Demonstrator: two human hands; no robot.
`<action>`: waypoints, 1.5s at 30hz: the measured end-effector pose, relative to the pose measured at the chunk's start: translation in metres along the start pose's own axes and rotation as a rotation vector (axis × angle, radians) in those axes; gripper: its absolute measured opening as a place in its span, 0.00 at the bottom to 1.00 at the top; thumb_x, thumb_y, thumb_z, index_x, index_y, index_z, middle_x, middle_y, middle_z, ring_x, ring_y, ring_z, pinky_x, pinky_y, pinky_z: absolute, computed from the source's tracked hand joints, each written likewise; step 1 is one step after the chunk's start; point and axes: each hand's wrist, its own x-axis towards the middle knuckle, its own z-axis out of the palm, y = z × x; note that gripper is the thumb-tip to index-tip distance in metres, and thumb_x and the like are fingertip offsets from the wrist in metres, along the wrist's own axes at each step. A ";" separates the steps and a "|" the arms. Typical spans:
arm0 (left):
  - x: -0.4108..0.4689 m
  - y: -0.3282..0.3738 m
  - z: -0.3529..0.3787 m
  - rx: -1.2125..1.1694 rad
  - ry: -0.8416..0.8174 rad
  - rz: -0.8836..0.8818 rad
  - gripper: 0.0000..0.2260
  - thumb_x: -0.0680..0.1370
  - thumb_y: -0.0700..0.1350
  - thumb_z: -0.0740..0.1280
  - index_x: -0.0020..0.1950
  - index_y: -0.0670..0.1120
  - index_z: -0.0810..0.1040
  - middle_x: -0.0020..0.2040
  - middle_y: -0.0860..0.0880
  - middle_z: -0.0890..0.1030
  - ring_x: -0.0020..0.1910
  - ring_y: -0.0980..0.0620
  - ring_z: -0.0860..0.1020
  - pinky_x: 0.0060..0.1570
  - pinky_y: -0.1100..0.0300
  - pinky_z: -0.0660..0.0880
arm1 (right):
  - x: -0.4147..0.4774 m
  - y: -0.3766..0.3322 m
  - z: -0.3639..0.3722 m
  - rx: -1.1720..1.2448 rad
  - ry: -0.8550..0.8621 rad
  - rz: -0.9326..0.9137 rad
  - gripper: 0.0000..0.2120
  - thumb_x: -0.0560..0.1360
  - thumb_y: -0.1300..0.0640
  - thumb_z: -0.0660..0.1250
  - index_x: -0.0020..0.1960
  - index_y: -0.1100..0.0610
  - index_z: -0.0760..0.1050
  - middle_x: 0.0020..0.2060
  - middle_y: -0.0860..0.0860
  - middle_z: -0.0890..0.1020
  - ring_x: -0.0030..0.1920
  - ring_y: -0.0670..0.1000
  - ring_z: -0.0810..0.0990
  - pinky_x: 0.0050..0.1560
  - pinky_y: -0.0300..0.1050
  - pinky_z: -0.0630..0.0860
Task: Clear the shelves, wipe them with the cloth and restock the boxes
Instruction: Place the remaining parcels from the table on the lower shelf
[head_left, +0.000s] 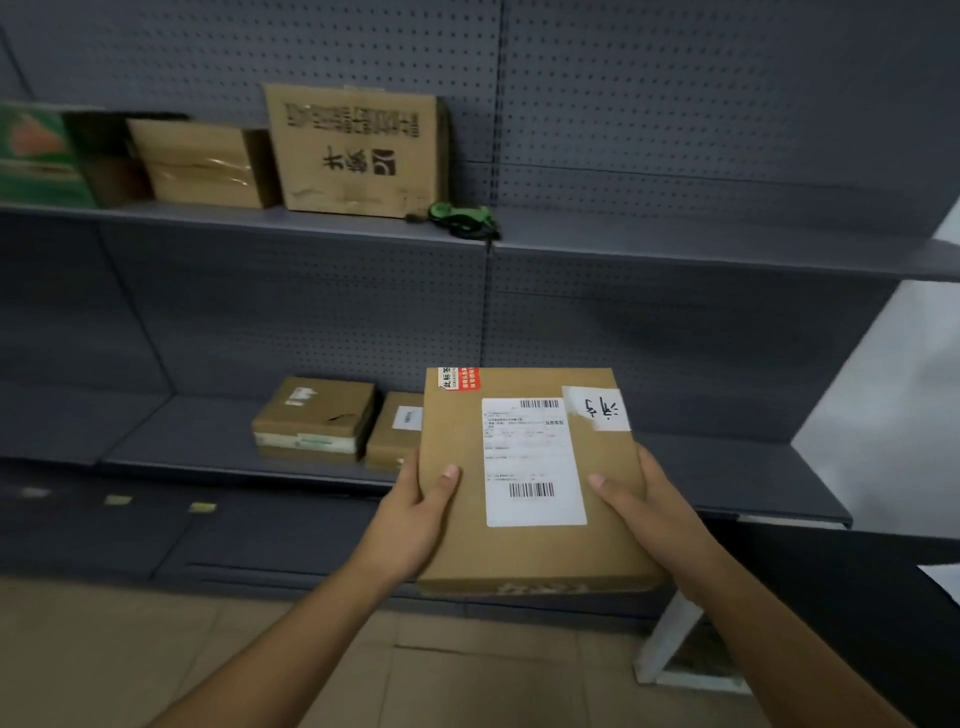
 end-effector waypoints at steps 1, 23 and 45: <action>0.001 -0.004 -0.017 0.001 0.019 -0.002 0.18 0.82 0.60 0.62 0.72 0.63 0.68 0.57 0.66 0.78 0.55 0.64 0.78 0.51 0.62 0.72 | 0.003 -0.006 0.017 -0.003 -0.018 -0.004 0.29 0.79 0.45 0.69 0.76 0.39 0.62 0.57 0.39 0.80 0.54 0.44 0.82 0.44 0.41 0.77; 0.010 -0.073 -0.289 -0.051 0.514 -0.150 0.21 0.81 0.61 0.62 0.74 0.60 0.67 0.61 0.63 0.79 0.58 0.60 0.79 0.57 0.59 0.73 | 0.087 -0.124 0.328 -0.092 -0.512 -0.181 0.21 0.80 0.46 0.68 0.69 0.36 0.65 0.55 0.37 0.81 0.52 0.40 0.80 0.43 0.37 0.75; 0.070 -0.107 -0.437 -0.088 0.861 -0.260 0.23 0.82 0.61 0.61 0.76 0.59 0.66 0.61 0.61 0.80 0.56 0.59 0.80 0.57 0.57 0.74 | 0.193 -0.193 0.549 -0.146 -0.864 -0.266 0.20 0.81 0.47 0.67 0.69 0.38 0.66 0.57 0.39 0.81 0.54 0.41 0.80 0.45 0.39 0.76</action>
